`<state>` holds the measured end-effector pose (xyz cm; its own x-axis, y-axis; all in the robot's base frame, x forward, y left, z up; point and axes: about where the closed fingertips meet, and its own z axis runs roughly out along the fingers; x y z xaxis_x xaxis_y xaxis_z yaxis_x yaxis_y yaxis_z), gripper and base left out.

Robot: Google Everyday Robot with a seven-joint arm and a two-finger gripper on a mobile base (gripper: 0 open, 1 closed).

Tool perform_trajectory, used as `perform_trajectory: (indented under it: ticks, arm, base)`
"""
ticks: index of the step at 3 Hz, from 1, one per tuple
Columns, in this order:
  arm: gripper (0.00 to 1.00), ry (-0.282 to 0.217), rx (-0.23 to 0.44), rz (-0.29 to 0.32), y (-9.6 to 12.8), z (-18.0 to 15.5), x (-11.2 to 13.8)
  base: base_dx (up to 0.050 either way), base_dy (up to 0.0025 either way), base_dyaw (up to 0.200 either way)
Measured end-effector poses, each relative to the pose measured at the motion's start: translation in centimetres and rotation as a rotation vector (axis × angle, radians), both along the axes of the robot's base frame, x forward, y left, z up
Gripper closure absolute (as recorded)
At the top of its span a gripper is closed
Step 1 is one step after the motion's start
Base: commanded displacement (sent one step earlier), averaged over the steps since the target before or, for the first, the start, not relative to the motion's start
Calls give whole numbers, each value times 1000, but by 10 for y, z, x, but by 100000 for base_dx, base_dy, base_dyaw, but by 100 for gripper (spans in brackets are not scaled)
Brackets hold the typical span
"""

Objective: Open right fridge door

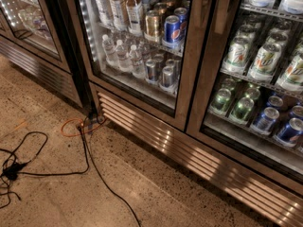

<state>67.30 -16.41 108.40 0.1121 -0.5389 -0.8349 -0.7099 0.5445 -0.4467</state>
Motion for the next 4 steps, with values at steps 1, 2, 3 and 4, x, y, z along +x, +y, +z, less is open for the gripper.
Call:
perform_trajectory:
  ticks: [1, 2, 3, 4]
  arm:
    - [100, -1, -3, -3, -1, 0, -1]
    - [100, -3, -10, -8, -2, 1, -1]
    - [100, -3, -10, -8, -2, 1, -1]
    - [100, -3, -8, -12, -4, 1, -1]
  base:
    - [0, 0, 0]
    - [0, 0, 0]
    - [0, 0, 0]
    - [0, 0, 0]
